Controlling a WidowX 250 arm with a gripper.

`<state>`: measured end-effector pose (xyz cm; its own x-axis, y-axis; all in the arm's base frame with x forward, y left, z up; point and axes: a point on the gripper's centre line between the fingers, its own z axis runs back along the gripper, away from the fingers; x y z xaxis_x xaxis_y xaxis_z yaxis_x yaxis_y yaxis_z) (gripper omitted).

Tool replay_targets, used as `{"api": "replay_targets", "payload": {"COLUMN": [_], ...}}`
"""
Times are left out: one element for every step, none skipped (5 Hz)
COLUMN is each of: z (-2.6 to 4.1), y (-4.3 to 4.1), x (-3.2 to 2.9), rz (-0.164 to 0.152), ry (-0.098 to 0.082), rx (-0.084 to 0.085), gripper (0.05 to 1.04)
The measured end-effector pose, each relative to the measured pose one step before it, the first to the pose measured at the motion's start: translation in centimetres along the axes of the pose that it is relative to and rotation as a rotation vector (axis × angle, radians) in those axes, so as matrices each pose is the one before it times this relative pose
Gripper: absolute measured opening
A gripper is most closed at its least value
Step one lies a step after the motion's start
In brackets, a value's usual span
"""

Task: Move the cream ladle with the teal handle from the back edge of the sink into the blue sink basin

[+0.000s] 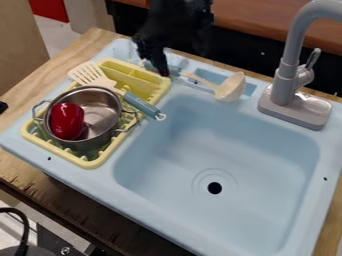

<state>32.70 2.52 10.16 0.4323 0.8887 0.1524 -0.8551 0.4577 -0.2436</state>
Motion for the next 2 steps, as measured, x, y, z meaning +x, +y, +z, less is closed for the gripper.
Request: {"api": "replay_targets", "payload": {"z": [-1.135,-1.11], "y": [-0.285,-0.296], "x": [0.547,0.358], "rz": [0.2012,0.1098], "ry": [-0.0887,-0.0576], "rx": [0.024,0.0464], "gripper": [1.0,1.0]}}
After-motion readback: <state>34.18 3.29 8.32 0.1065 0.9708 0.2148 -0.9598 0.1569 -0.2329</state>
